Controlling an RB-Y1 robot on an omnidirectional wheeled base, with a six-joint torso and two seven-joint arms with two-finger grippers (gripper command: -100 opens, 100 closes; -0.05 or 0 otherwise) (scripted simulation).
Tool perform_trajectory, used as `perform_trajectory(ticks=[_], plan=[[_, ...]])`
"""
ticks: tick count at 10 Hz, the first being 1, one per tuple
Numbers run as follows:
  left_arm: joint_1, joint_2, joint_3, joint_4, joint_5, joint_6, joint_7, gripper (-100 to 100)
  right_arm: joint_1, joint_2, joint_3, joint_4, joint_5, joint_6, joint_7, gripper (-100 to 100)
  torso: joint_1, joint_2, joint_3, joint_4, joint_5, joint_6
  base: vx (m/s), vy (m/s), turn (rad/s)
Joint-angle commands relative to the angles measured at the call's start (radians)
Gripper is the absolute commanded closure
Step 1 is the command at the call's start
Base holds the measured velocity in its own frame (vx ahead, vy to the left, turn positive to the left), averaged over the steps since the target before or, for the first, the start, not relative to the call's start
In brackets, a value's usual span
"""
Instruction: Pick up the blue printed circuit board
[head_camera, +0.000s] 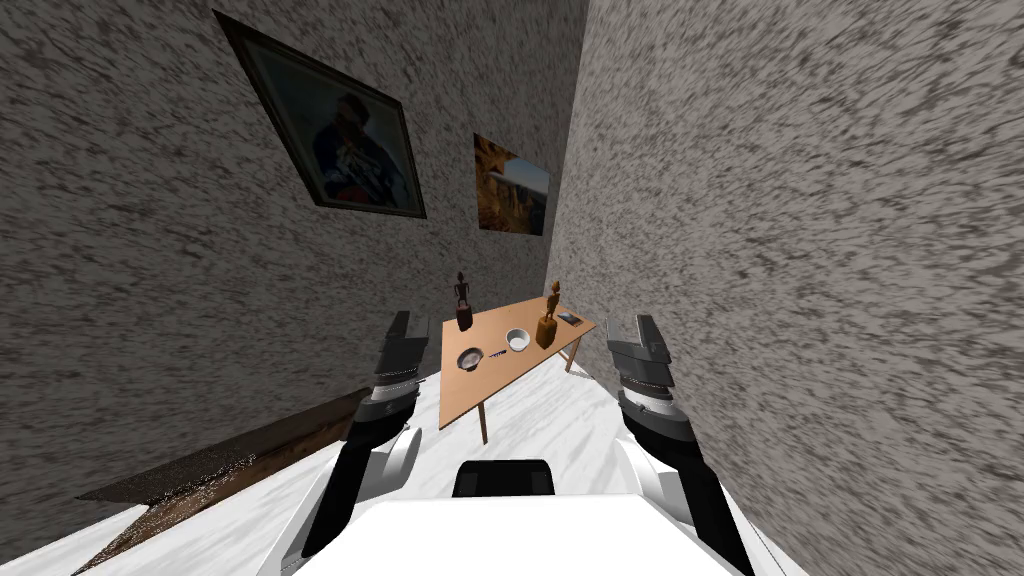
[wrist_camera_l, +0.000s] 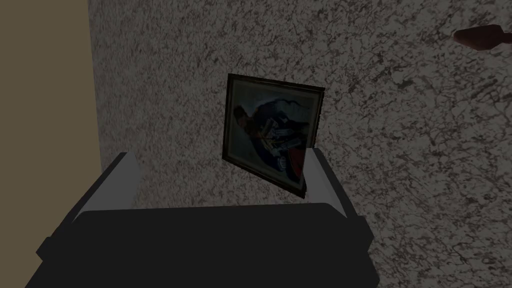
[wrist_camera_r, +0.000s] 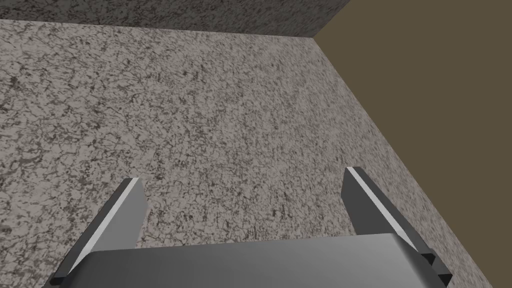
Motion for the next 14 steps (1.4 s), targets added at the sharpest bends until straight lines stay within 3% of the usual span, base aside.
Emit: perform_trajectory(ticks=[1, 4, 7, 10, 11, 14], plan=[[-0.006, 0.040, 0.003, 0.012, 0.001, 0.008, 0.002, -100, 0.000, 0.000, 0.000, 0.000, 0.000, 0.000, 0.000, 0, 0.000, 0.000, 0.000, 0.000, 0.000, 0.000, 0.006, -0.012, -0.015], [-0.027, 0.120, 0.015, 0.058, 0.005, 0.039, 0.010, -100, 0.000, 0.000, 0.000, 0.000, 0.000, 0.000, 0.000, 0, -0.003, -0.001, -0.001, 0.000, -0.001, 0.000, 0.013, -0.052, -0.028], [-0.060, 0.173, 0.034, 0.129, 0.011, 0.088, 0.022, -100, 0.000, 0.000, 0.000, 0.000, 0.000, 0.000, 0.000, 0, -0.005, -0.001, -0.001, 0.000, -0.001, 0.000, 0.013, -0.082, -0.049], [-0.100, 0.202, 0.058, 0.214, 0.018, 0.152, 0.038, -100, 0.000, 0.000, 0.000, 0.000, 0.000, 0.000, 0.000, 0, -0.007, -0.002, -0.001, -0.001, -0.002, 0.000, 0.026, -0.117, -0.064], [-0.100, 0.202, 0.058, 0.220, 0.018, 0.152, 0.038, -100, 0.000, 0.000, 0.000, 0.000, 0.000, 0.000, 0.000, 0, -0.008, -0.002, -0.001, 0.000, -0.002, 0.000, 0.024, -0.084, -0.009], [-0.149, 0.213, 0.086, 0.311, 0.029, 0.225, 0.057, -100, 0.000, 0.000, 0.000, 0.000, 0.000, 0.000, 0.000, 0, -0.006, -0.003, -0.002, -0.001, -0.001, 0.000, 0.052, -0.094, -0.071]])
